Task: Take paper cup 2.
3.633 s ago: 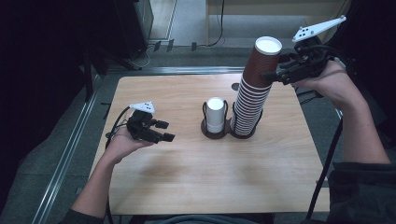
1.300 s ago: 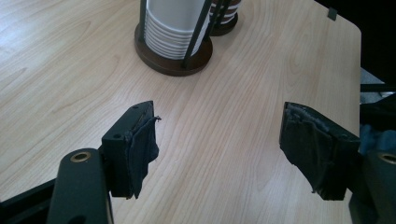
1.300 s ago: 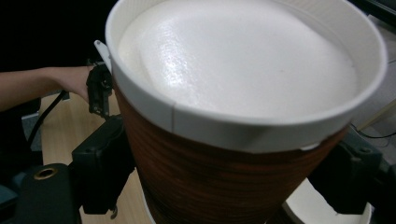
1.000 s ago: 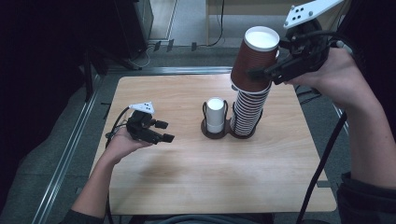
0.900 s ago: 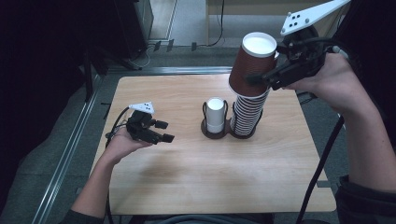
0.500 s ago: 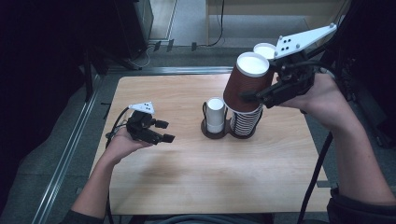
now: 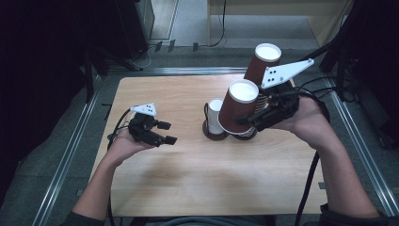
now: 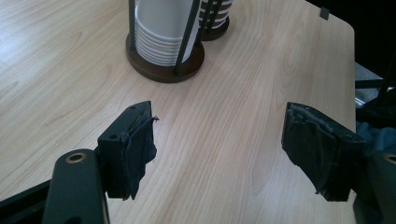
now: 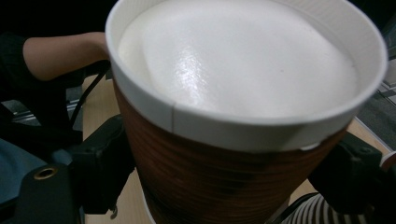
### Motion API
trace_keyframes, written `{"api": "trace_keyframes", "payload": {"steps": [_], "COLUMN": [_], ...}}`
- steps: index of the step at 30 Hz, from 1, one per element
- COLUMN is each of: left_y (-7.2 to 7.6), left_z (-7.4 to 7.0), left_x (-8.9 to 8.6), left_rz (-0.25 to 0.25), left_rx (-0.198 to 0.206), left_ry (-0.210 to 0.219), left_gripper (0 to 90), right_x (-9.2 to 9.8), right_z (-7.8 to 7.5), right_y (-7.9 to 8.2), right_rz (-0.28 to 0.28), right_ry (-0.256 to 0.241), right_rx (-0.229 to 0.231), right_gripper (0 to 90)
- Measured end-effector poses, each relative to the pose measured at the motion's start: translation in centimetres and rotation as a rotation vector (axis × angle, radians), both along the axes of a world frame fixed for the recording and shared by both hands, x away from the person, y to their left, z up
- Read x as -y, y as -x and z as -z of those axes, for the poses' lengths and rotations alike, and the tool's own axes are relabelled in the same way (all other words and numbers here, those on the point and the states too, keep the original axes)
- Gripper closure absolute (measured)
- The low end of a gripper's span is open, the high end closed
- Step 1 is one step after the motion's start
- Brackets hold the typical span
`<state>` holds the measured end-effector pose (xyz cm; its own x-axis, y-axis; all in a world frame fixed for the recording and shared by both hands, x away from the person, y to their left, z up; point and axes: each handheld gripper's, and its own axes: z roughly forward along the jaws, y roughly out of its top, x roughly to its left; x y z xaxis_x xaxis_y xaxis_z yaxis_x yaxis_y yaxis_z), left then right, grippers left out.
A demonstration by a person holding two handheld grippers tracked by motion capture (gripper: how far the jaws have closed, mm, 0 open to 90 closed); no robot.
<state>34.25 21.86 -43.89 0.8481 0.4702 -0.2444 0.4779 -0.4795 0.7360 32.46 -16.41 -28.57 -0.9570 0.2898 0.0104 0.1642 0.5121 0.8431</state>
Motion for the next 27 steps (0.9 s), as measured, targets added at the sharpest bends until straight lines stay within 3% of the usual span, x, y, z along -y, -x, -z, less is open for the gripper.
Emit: {"api": "trace_keyframes", "payload": {"steps": [12,27], "left_y": [0.3,0.6], "left_z": [0.0,0.4], "left_x": [0.2,1.1], "left_rz": [0.014,0.039], "left_rx": [0.032,0.028], "left_ry": [0.004,-0.013], "left_gripper": [25.0,24.5], "right_x": [-0.5,-1.4], "right_z": [4.2,9.5], "right_y": [0.8,1.7], "right_rz": [-0.016,-0.053], "right_ry": [0.011,0.049], "right_rx": [-0.007,-0.028], "right_gripper": [16.4,16.4]}}
